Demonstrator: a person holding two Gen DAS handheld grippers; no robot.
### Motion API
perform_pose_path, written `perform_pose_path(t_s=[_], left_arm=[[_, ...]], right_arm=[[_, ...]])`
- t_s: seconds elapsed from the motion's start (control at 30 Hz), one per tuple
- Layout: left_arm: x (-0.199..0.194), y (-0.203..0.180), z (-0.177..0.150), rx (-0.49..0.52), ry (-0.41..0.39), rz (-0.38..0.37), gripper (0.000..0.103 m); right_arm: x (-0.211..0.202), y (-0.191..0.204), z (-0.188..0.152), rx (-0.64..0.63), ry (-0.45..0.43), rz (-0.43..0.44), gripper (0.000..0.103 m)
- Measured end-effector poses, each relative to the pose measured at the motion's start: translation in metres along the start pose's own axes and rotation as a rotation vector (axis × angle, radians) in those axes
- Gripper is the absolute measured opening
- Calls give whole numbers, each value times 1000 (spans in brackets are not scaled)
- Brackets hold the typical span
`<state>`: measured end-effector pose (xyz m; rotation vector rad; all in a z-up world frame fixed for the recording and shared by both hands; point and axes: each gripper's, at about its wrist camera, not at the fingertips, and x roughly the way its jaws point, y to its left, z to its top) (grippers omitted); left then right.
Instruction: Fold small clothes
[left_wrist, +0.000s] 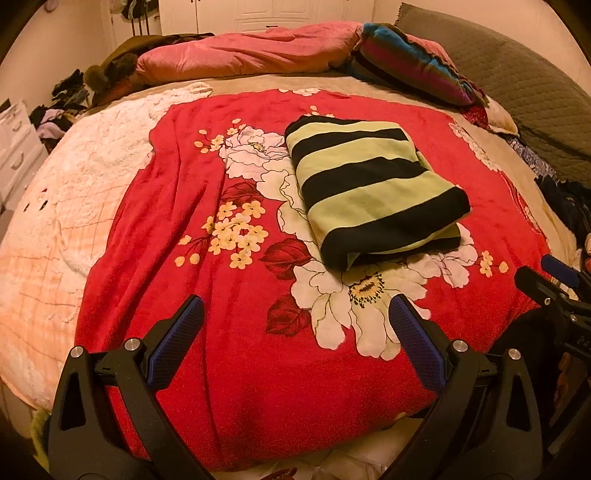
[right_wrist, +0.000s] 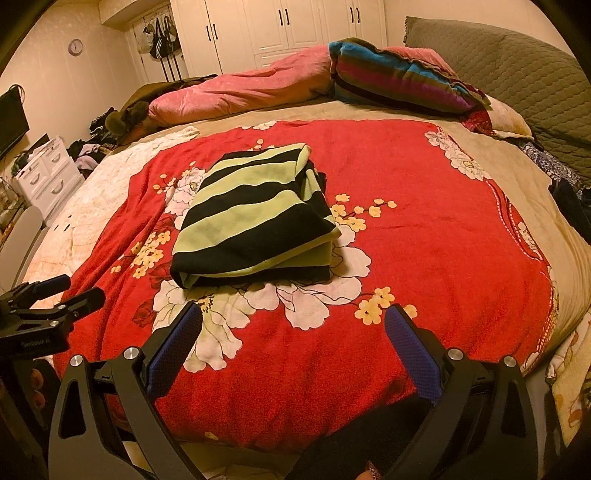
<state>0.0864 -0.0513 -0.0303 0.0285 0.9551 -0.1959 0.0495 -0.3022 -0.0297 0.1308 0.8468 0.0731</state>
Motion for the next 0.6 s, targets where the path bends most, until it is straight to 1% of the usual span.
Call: perform_pose_path(t_s=[0.07,0.17,0.3,0.37,0.47,0.5,0.53,0.57,0.6], left_arm=[[3,11,2,-33,9,6,94],[11,38,9,-77,28,88,94],[19,99,21,-208,21,117,94],[28,142,30,-290,19,165,94],[51,215,44,-421,60,284,94],[61,242,49,-456,71,341,94],[74,271,57,-474,85,405,94],[83,295,62,-487,98,463,94],[96,324,69,-515,123,530,94]], right_arm=[[5,-4,3,-1,9,2,99],[15,-13,13,-2,20,-11,99],[32,-32,32,16,26,-31,99],[43,-45,43,33,28,-35,99],[62,-87,68,118,23,-47,99],[69,-112,78,164,8,-66,99],[75,-139,88,209,1,-104,99],[79,-155,93,234,-1,-133,99],[87,-189,103,266,-8,-192,99]])
